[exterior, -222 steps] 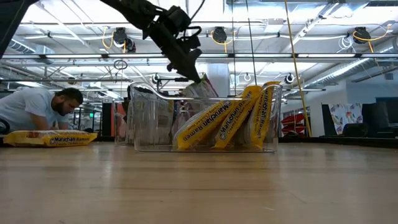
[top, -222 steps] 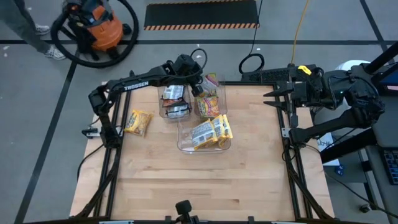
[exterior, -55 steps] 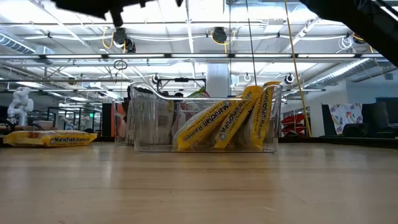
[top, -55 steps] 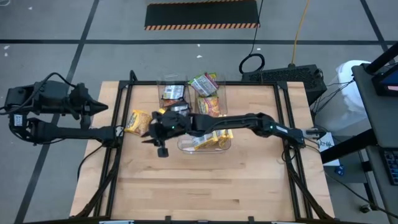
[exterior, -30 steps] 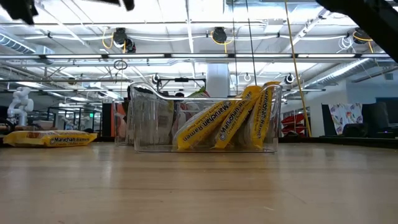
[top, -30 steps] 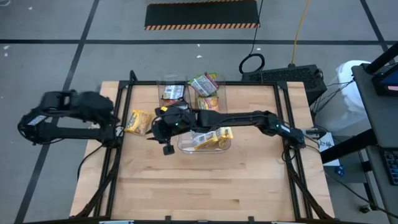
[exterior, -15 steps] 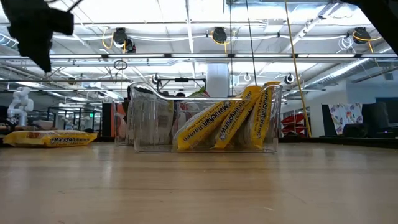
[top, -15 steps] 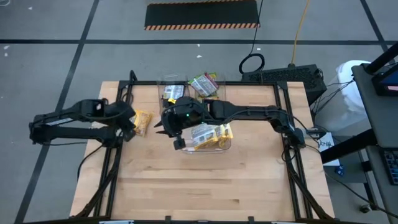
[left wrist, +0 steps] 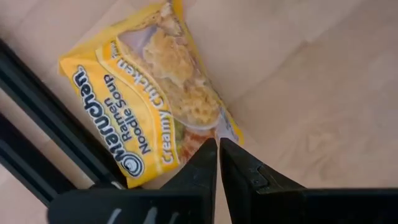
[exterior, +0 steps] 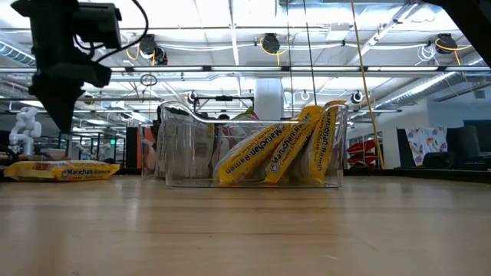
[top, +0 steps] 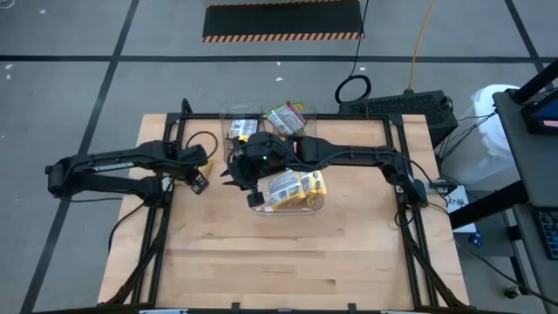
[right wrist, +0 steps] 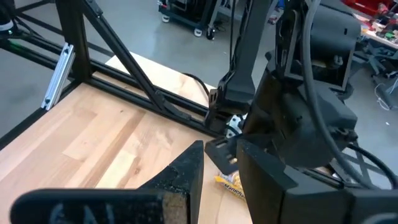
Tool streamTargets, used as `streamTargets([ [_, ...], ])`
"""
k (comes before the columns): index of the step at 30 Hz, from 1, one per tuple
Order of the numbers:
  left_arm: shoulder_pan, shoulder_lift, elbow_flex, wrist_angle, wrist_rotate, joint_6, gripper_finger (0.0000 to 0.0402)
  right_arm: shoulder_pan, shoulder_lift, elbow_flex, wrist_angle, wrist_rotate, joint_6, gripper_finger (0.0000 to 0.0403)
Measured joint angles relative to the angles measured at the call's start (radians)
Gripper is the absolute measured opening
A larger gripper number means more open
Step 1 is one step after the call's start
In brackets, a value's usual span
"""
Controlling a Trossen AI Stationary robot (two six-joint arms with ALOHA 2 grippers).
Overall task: Sort Maruchan noodles
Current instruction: Put the green noodle pack into the top right transparent bin
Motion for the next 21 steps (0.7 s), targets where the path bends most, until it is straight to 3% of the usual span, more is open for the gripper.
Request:
streamTargets([
  [7,0.063,0.090,-0.002,0.014,-0.115,-0.036,0.0026,-0.001,0.000,0.000,-0.030,0.000,0.000,0.0093],
  [21,0.181,0.289,-0.002,0.078,-0.116,0.024,0.0026,0.000,0.000,0.000,-0.049,0.000,0.000,0.0093],
])
